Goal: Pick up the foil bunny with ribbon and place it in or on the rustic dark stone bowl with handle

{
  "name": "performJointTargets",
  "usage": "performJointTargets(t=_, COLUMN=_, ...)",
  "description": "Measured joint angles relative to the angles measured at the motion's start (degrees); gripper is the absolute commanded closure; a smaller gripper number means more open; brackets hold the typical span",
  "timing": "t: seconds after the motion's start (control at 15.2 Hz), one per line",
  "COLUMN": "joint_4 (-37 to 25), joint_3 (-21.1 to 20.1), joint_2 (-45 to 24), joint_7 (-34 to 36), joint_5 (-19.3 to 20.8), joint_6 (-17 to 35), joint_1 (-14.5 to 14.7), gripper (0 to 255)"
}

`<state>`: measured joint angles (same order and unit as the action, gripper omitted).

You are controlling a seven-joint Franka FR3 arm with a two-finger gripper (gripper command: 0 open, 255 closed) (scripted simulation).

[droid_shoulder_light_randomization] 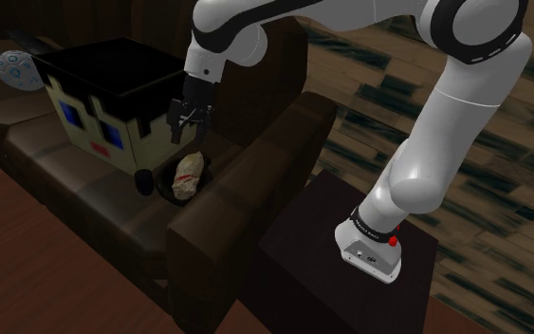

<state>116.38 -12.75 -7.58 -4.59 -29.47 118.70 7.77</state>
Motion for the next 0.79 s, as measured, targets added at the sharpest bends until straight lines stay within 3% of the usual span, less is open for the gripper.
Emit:
performJointTargets(t=0.4, joint_4=-3.12, joint_3=1.17, joint_2=2.12, joint_7=0.38, joint_5=0.98, joint_6=-5.70, joint_1=-1.44, gripper=0)
performJointTargets(t=0.79, joint_4=-3.93, joint_3=1.32, joint_2=2.24, joint_7=0.59, joint_5=1.20, joint_6=-6.73, joint_1=-1.61, gripper=0)
